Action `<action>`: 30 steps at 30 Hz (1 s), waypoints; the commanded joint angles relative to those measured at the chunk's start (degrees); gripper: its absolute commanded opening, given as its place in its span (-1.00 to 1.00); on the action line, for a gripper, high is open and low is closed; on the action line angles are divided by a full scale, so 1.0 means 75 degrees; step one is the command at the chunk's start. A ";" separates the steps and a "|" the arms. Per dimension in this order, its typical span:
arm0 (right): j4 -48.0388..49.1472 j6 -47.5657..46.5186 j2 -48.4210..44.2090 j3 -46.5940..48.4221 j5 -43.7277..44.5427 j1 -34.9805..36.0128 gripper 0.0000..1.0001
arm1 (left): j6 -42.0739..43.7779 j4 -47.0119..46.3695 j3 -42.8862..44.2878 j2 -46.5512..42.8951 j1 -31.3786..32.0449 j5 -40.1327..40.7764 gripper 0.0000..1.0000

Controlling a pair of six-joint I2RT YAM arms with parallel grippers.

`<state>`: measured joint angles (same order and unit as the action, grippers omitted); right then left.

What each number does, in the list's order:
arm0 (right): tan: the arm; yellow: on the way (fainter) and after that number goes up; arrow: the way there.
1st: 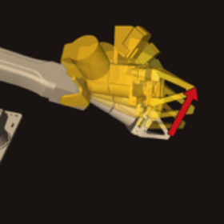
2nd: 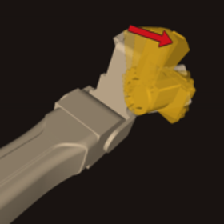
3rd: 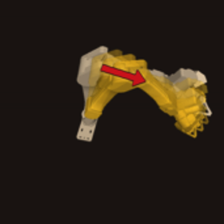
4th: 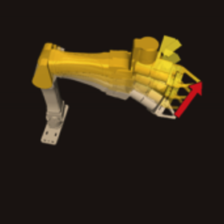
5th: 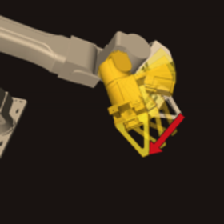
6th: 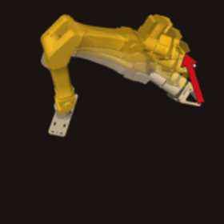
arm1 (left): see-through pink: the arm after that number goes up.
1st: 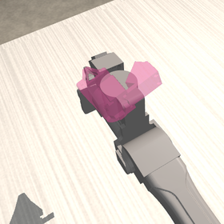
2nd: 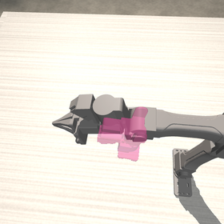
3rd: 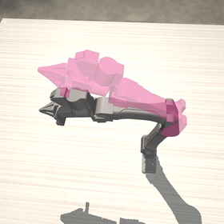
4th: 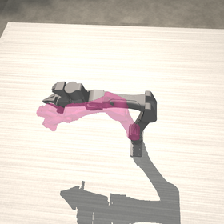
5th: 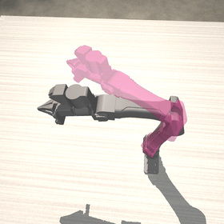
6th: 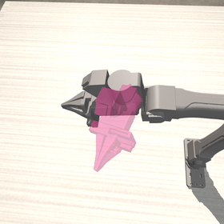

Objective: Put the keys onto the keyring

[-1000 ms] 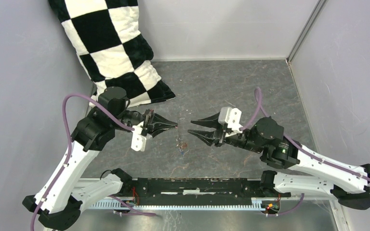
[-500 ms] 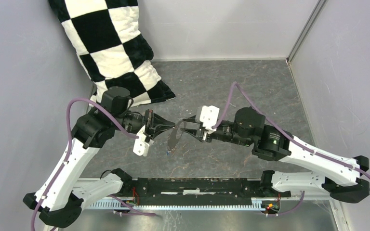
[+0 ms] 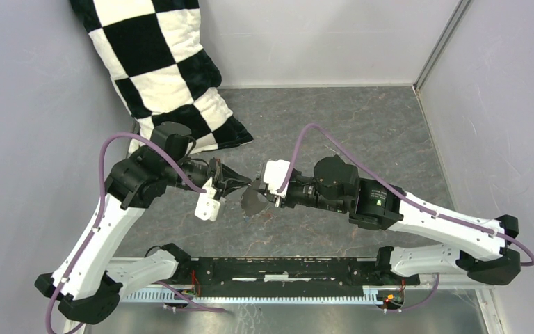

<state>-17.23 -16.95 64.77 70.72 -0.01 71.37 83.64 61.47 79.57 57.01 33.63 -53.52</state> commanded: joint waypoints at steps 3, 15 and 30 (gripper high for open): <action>0.0449 -0.0154 0.0068 0.0440 0.0299 0.0103 -0.35 | -0.0208 0.0123 0.0263 0.0009 0.0062 0.0024 -0.96; 0.0447 -0.0113 0.0288 0.0473 0.0271 0.0220 -0.46 | -0.0827 0.0124 0.0563 0.0185 0.0065 0.0110 -0.95; 0.0635 -0.0212 0.0487 0.0443 0.1051 0.0416 -0.93 | -0.1094 0.0124 0.0655 0.0156 0.0064 -0.0030 -0.95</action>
<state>-16.19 -17.78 67.72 71.90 3.88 73.52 78.46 63.94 81.62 58.52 33.87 -51.13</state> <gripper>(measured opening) 0.118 0.032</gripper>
